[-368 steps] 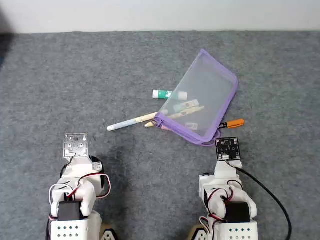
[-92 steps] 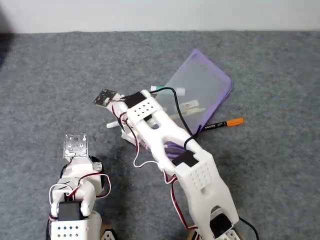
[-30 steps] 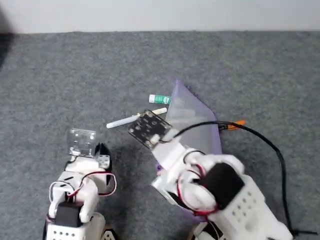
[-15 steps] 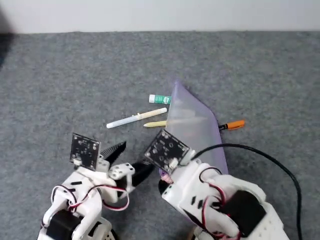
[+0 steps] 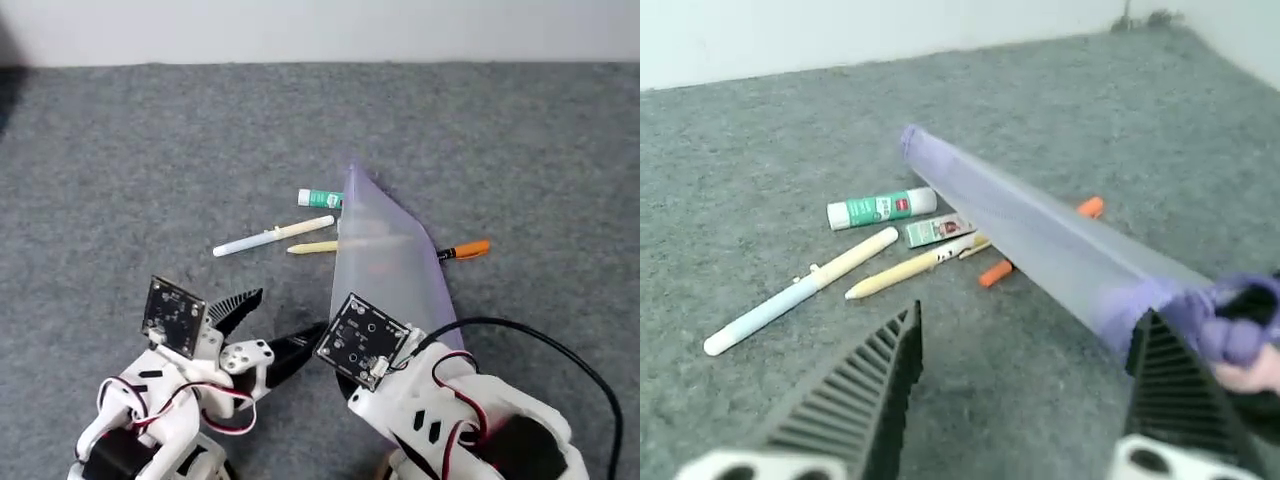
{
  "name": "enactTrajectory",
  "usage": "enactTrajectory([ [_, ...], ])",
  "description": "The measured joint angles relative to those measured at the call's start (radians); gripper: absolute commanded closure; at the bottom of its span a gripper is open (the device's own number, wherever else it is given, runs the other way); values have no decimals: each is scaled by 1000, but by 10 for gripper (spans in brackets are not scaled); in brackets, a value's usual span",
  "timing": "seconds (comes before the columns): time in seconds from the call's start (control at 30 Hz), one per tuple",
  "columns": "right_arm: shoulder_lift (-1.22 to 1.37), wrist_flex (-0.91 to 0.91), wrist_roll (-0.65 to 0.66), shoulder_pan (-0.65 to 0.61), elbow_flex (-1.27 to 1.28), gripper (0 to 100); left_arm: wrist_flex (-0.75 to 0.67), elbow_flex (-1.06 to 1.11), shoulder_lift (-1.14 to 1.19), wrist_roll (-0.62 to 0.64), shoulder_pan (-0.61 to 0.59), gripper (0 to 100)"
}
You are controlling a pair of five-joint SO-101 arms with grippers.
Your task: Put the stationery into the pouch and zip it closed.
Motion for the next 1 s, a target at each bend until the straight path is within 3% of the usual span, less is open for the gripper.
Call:
enactTrajectory([
  [0.3,2,-49,9,2,2,991,-18,20,-2,-6,147,764],
  [0.77,2,-25,9,0,2,991,-196,157,0,-11,127,764],
  [1.0,-3,-20,-11,-77,52,991,-262,206,15,-14,126,765],
])
